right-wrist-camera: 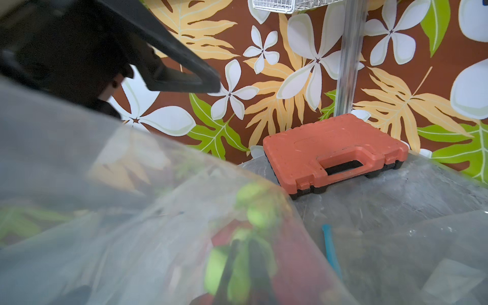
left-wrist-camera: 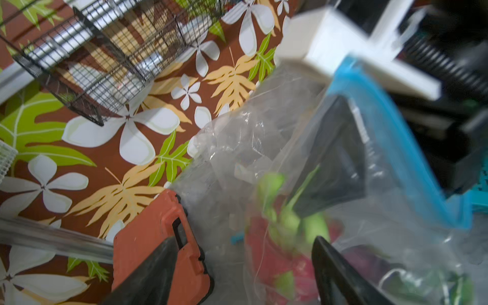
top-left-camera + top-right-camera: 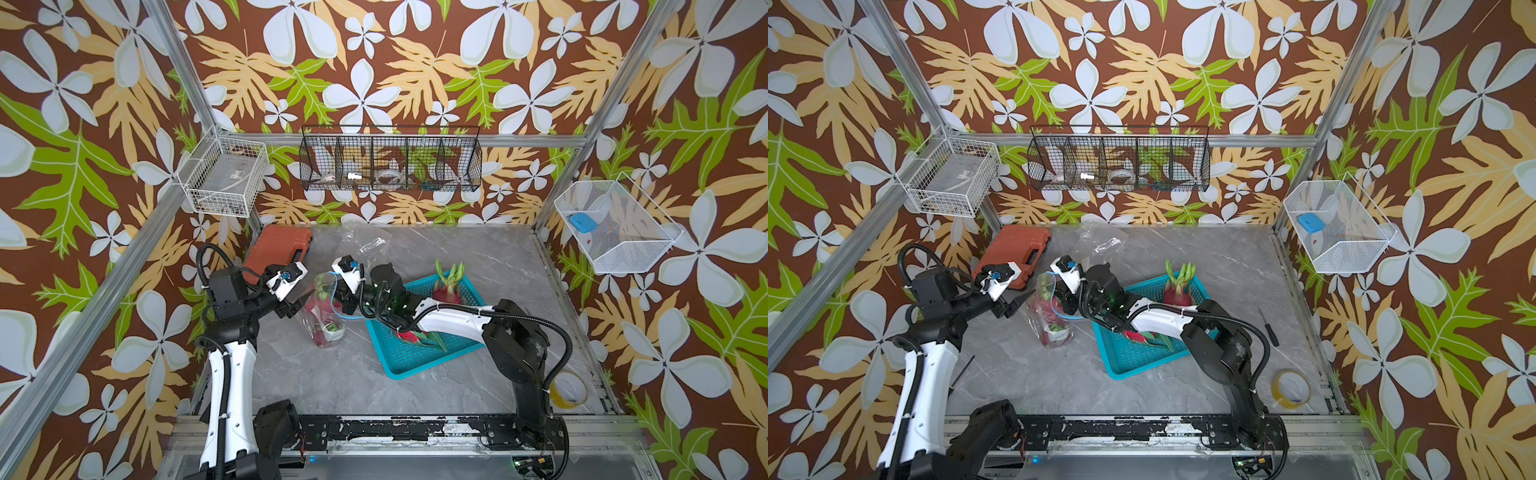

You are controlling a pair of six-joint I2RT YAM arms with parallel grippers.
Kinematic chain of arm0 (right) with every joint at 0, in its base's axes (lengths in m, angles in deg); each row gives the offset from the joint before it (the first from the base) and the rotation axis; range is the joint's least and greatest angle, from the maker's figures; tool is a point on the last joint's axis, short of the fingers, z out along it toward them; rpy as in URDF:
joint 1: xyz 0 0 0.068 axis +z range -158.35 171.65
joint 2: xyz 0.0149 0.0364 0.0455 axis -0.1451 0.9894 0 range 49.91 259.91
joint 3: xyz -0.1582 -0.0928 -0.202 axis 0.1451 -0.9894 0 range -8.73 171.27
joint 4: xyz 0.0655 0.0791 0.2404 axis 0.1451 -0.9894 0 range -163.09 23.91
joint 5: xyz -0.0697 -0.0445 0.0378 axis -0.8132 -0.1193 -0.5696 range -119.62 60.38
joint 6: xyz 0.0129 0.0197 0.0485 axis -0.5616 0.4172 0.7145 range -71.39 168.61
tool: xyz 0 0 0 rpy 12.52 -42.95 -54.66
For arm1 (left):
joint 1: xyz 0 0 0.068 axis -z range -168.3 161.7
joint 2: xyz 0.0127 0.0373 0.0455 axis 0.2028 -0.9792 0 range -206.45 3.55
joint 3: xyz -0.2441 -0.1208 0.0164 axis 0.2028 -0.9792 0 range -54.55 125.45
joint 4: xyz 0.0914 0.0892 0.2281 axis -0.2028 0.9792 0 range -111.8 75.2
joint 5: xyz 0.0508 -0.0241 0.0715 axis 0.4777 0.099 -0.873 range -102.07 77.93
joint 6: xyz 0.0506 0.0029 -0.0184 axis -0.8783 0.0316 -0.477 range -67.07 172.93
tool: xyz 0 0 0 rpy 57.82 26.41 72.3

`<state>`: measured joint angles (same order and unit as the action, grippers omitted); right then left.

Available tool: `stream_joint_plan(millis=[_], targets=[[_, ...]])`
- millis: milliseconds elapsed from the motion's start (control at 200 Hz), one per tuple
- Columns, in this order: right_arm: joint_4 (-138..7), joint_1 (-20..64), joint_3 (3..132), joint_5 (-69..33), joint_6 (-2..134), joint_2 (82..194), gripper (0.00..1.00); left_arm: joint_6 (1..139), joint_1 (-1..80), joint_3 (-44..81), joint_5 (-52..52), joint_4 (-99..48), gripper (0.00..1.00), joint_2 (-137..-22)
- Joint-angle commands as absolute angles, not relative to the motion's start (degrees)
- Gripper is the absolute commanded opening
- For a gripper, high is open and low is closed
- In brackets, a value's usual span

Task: Open the zip-top bag and take out the dragon fruit
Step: Pick up the dragon fruit from the zipper food storage bag.

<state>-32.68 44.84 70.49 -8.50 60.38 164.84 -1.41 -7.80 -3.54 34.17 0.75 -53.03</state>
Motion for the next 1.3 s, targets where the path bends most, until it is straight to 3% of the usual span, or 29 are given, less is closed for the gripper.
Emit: stream_joint_plan(millis=[0, 315, 696, 811, 1061, 1296], targets=[[-31.7, 44.7, 69.8, -6.9, 60.3, 164.0, 0.00, -7.2, -8.9, -4.0, 30.3, 2.5, 0.83, -56.5], [-32.9, 44.7, 70.0, -4.3, 58.7, 164.2, 0.00, -15.9, -9.6, -7.1, 21.6, -1.2, 0.78, -67.6], [-34.9, 44.7, 70.5, -1.9, 56.2, 164.4, 0.00, -24.6, -9.6, -3.3, 25.5, 5.7, 0.75, -78.8], [-35.2, 44.5, 70.6, -1.6, 55.9, 164.4, 0.00, -25.6, -9.5, -2.4, 24.9, 6.5, 0.60, -81.3], [-34.4, 44.0, 68.1, -1.6, 56.2, 162.1, 0.00, -24.5, -9.5, -3.9, 22.5, 3.8, 0.00, -81.1], [-30.8, 43.2, 63.0, -1.9, 57.8, 158.5, 0.00, -20.1, -9.4, -9.3, 18.0, -8.4, 0.00, -76.5]])
